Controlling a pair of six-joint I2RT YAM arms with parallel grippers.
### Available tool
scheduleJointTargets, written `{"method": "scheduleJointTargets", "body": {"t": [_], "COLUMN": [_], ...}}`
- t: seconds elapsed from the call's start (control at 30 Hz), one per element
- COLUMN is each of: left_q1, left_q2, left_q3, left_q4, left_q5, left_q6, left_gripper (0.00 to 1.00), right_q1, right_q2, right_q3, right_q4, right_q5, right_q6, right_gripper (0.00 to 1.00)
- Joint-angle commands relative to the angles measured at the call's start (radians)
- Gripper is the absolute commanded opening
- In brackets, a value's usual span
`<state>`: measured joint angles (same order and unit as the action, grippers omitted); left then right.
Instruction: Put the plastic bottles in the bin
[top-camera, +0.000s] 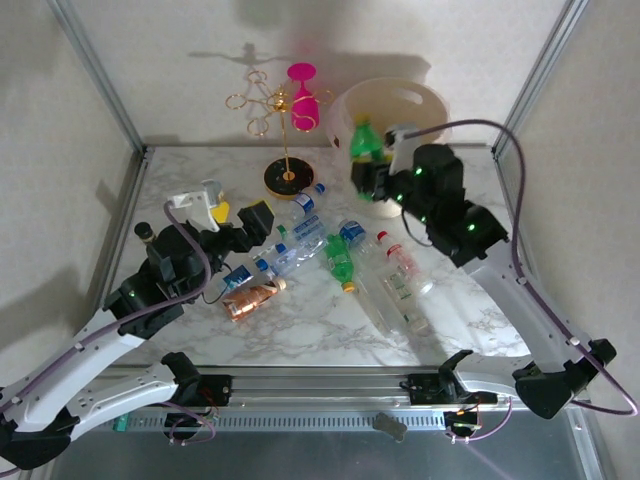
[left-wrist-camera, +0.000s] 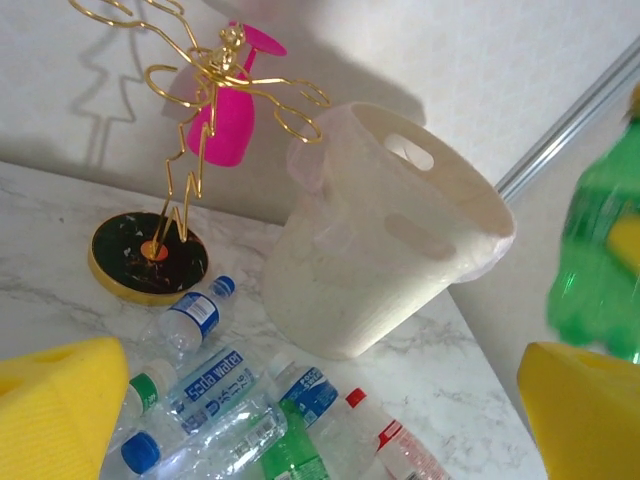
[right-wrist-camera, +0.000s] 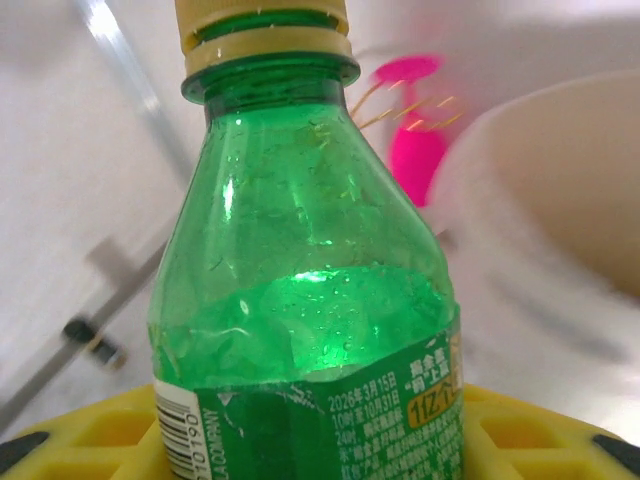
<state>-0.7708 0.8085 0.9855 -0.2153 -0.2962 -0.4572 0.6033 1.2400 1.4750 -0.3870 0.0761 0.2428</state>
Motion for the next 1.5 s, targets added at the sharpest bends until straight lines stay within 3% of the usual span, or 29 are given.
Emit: {"method": "scheduleJointTargets", "body": {"t": [0.0, 0.23, 0.33, 0.57, 0.87, 1.1, 1.33, 1.47], "left_q1": [-0.014, -0.013, -0.014, -0.012, -0.012, -0.012, -0.009, -0.008], "left_q2": [-0.034, 0.037, 0.073, 0.073, 0.023, 0.065, 0.07, 0.072], "left_q3": [-0.061, -0.109, -0.107, -0.132, -0.183, -0.145, -0.137, -0.133], "left_q4": [0.098, 0.091, 0.074, 0.108, 0.167, 0.113, 0.088, 0.085], "left_q5": [0.055, 0.083, 0.092, 0.087, 0.068, 0.013, -0.018, -0.03], "left_q6": [0.105, 0.147, 0.161, 0.166, 0.153, 0.146, 0.163, 0.166], "left_gripper": [1.0, 0.99, 0.99, 0.98, 1.0, 1.0, 1.0, 1.0], "right_q1": [-0.1, -0.274, -0.309, -0.348, -0.346, -0.347, -0.347, -0.346], "right_q2": [0.068, 0.356, 0.498, 0.807, 0.911, 0.956, 0.955, 0.924], "right_q3": [0.115, 0.421, 0.569, 0.885, 0.85, 0.828, 0.813, 0.81], "right_q4": [0.037, -0.055, -0.109, -0.274, -0.277, -0.295, -0.299, -0.289], "right_q5": [0.058, 0.013, 0.049, 0.0, -0.067, -0.111, -0.124, -0.115], "right_q6": [0.036, 0.006, -0.03, -0.043, -0.037, -0.045, -0.049, -0.053], "right_gripper": [0.43, 0.44, 0.44, 0.44, 0.46, 0.5, 0.66, 0.7]}}
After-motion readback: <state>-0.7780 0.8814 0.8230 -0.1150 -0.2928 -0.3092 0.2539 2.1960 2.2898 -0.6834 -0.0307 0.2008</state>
